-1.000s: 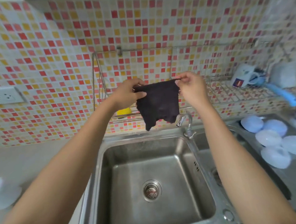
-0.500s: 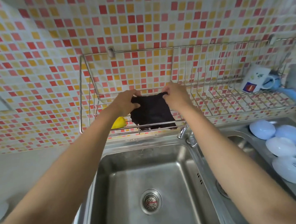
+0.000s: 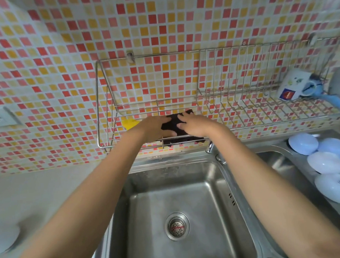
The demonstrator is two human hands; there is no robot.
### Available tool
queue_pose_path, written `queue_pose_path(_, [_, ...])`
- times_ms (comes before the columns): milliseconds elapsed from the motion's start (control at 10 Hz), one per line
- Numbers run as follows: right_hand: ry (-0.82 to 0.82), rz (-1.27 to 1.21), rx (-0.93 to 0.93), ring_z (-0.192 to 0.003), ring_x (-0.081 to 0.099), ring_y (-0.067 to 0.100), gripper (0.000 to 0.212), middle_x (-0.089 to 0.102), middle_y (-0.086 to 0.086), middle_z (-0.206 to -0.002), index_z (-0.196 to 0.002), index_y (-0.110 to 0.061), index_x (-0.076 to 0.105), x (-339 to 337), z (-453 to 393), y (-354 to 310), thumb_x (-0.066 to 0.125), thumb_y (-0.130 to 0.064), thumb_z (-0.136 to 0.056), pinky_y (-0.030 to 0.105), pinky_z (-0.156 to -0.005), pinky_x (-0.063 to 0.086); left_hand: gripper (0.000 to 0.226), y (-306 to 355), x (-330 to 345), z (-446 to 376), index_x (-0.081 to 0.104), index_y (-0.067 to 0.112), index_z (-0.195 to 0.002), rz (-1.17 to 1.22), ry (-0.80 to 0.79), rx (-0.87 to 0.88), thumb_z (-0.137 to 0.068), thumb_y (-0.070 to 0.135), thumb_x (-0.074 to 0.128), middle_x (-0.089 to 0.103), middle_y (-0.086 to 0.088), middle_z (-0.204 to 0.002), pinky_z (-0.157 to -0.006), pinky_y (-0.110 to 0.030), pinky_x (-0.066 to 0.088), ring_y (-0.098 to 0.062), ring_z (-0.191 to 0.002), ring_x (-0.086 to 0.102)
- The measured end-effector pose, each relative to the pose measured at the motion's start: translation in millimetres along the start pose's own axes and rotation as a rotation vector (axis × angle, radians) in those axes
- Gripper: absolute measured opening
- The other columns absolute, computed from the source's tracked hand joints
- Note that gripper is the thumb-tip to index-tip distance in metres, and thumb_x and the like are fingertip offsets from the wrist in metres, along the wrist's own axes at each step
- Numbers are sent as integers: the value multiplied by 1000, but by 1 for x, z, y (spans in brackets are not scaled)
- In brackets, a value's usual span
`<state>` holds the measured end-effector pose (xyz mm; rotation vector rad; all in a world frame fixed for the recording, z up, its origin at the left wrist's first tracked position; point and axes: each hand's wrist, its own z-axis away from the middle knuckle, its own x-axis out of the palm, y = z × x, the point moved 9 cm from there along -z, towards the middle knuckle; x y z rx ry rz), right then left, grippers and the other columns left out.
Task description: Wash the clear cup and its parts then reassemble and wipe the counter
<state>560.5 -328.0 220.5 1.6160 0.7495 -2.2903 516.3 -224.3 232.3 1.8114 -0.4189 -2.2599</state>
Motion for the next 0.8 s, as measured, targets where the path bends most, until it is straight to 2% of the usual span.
queue_pose_path(100, [25, 9, 48, -147, 13, 28, 54, 13, 8, -160, -153, -16, 19, 0, 3, 1, 25, -39, -105, 42, -116, 17, 52, -1, -3, 20, 47, 12, -138, 58, 133, -56, -103, 45, 28, 51, -11, -141, -107, -40, 33, -31, -131, 45])
queue_pose_path(200, [304, -21, 57, -124, 48, 31, 47, 50, 10, -141, -132, -16, 53, -18, 18, -2, 25, -40, -103, 42, -100, 40, 59, 1, -3, 51, 40, 14, -144, -144, 350, 0, -103, 46, 11, 42, -6, -150, -118, -38, 15, -23, -142, 32])
queue_pose_path(300, [548, 129, -27, -130, 45, 24, 48, 52, 5, -140, -131, -16, 55, -21, 47, -18, 21, -36, -103, 45, -110, 31, 64, -5, 13, 74, 12, 16, -154, -324, 392, 11, -101, 50, 5, 11, -2, -162, -120, -36, -2, -18, -150, 4])
queue_pose_path(400, [623, 273, -35, -140, 34, 19, 51, 46, 4, -146, -138, -12, 48, -6, 71, -29, 17, -35, -104, 45, -119, 13, 66, -11, 23, 99, -9, 16, -153, -343, 367, 2, -100, 52, 5, -11, -2, -162, -119, -36, -8, -19, -148, -13])
queue_pose_path(500, [569, 250, 2, -146, 19, 21, 55, 31, 7, -155, -147, -8, 31, 8, 86, -30, 14, -37, -104, 46, -120, 4, 65, -22, 28, 126, -10, 15, -153, -329, 302, -28, -102, 50, 10, -14, -3, -161, -119, -36, -5, -20, -148, -14])
queue_pose_path(600, [431, 113, 10, -148, 5, 23, 58, 12, 8, -161, -152, -7, 16, 19, 101, -39, 13, -39, -104, 44, -120, 3, 67, -32, 26, 158, -9, 12, -153, -333, 264, -125, -102, 50, 11, -14, -6, -161, -121, -37, -2, -22, -148, -14])
queue_pose_path(700, [288, 43, -1, -148, 1, 24, 58, 4, 8, -161, -153, -8, 10, 29, 119, -58, 13, -40, -105, 44, -119, 6, 67, -24, 15, 185, -8, 11, -153, -263, 311, -129, -102, 49, 12, -12, -7, -162, -122, -38, 1, -22, -149, -11])
queue_pose_path(800, [265, 62, -24, -148, -1, 25, 58, 2, 7, -162, -153, -7, 8, 22, 136, -76, 14, -39, -105, 46, -119, 6, 67, -11, -7, 205, -6, 11, -153, -219, 360, -99, -102, 49, 14, -10, -7, -162, -122, -39, 2, -22, -149, -10])
